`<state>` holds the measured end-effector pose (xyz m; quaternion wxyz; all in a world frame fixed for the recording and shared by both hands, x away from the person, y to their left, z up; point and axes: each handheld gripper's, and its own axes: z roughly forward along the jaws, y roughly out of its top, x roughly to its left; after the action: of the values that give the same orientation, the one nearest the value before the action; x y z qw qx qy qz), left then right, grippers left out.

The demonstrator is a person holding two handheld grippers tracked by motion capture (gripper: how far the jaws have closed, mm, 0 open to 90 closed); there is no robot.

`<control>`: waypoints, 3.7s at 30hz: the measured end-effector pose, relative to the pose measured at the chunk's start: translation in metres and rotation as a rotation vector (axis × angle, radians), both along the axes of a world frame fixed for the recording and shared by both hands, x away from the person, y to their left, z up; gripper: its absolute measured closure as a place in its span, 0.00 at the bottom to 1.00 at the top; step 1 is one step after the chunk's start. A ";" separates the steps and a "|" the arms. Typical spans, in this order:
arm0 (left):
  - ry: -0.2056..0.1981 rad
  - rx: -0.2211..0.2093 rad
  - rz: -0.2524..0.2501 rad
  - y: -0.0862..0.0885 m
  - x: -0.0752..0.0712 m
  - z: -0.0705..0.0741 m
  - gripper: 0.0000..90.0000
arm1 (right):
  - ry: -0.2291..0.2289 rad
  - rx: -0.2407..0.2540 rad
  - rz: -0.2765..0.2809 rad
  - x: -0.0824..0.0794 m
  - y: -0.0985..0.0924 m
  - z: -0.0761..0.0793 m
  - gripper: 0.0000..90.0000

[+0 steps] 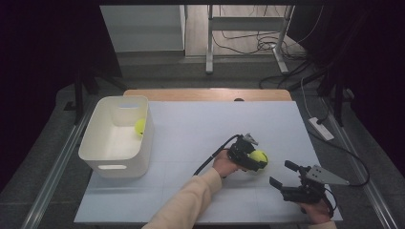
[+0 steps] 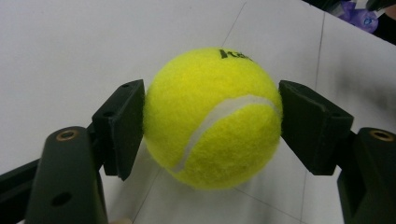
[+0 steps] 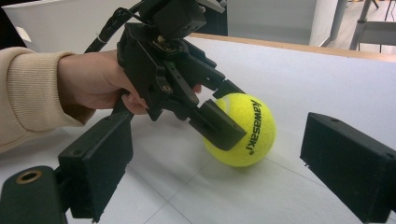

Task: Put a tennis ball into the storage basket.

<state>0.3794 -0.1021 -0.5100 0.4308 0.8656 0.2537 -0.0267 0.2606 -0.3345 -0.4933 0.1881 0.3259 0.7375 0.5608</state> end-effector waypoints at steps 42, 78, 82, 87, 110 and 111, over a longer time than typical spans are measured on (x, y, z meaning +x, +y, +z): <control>-0.087 -0.100 0.096 0.069 -0.019 0.042 0.31 | 0.005 -0.019 0.004 0.002 0.006 -0.002 0.10; -0.156 -0.198 0.155 0.115 -0.034 0.080 0.31 | 0.010 -0.027 0.002 0.005 0.007 -0.003 0.10; -0.172 -0.202 0.161 0.121 -0.036 0.087 0.31 | 0.011 -0.029 0.002 0.005 0.008 -0.003 0.10; -0.186 -0.213 0.171 0.128 -0.037 0.095 0.31 | 0.010 -0.033 0.002 0.005 0.008 -0.003 0.10; -0.235 -0.218 0.195 0.150 -0.044 0.109 0.30 | 0.010 -0.032 0.004 0.005 0.008 -0.004 0.10; -0.234 -0.219 0.196 0.150 -0.045 0.109 0.30 | 0.010 -0.031 0.003 0.005 0.008 -0.004 0.10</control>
<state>0.3347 0.0481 -0.4007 0.5496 0.7820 0.2804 0.0887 0.2660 -0.3262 -0.4971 0.1888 0.3248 0.7475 0.5478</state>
